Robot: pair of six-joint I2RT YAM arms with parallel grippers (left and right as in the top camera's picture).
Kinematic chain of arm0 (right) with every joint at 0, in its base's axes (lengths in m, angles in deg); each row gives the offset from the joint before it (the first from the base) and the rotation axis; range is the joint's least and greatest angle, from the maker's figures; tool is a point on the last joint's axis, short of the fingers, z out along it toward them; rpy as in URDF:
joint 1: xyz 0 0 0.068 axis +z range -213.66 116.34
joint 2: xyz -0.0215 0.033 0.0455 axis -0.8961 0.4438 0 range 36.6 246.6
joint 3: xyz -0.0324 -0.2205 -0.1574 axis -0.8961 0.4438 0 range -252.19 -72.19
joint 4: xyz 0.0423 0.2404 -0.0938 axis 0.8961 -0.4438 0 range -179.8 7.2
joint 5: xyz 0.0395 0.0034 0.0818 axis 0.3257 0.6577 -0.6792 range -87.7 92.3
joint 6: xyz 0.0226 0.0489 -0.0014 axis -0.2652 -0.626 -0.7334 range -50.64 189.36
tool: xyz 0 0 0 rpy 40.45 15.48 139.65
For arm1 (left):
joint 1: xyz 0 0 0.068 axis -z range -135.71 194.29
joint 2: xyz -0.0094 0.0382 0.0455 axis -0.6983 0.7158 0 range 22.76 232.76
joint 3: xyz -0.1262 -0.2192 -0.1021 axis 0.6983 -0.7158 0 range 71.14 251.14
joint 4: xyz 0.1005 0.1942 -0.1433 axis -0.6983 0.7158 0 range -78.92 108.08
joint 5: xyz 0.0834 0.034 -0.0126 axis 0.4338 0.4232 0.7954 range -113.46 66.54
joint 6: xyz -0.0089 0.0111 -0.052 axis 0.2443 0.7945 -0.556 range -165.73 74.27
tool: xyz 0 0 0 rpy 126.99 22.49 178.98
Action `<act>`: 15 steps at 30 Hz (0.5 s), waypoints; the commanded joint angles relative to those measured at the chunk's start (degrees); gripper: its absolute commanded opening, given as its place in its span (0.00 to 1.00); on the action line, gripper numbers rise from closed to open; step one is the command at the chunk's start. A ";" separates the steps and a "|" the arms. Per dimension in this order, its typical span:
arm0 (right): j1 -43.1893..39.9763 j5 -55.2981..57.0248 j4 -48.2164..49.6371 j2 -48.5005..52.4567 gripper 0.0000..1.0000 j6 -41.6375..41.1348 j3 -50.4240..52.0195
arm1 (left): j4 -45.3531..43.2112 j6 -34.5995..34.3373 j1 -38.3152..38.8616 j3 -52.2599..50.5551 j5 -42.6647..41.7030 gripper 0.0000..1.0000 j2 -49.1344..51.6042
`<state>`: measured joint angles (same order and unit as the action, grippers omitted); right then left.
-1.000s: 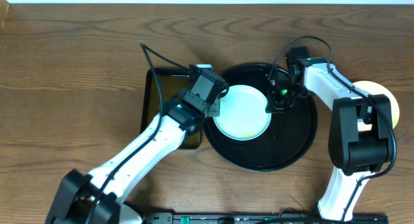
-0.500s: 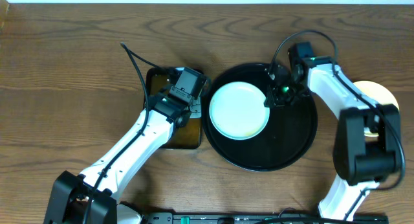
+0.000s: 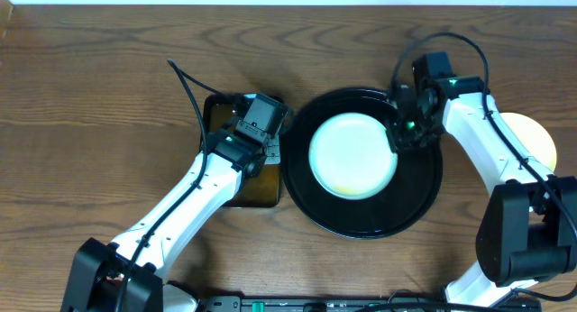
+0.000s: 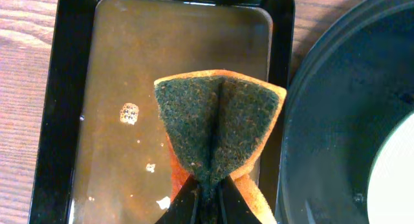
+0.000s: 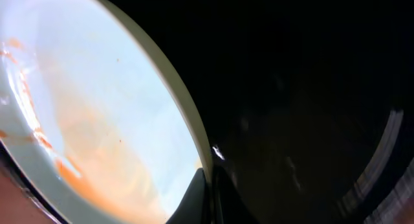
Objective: Clean dirty plates on tray and stack at the side
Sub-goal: 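Slide the pale-green plate rightward across the round tray with the right gripper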
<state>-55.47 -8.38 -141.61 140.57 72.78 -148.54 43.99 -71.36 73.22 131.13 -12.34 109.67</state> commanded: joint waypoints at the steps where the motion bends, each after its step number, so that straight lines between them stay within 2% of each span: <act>1: 0.48 11.47 -3.10 -1.44 0.01 -5.31 -0.13 | 0.07 0.31 -0.26 -0.20 1.22 0.08 -0.04; 6: 0.48 21.33 -6.23 -1.55 0.01 -11.10 -0.13 | 0.09 0.31 -0.26 -0.20 1.22 0.08 -0.04; 15: 0.52 20.41 -8.92 -1.97 0.01 -11.67 -0.15 | 0.07 0.31 -0.26 -0.20 1.22 0.08 -0.04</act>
<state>-55.47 10.37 -149.80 140.52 62.71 -148.54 44.03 -71.36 73.22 131.13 -12.34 109.67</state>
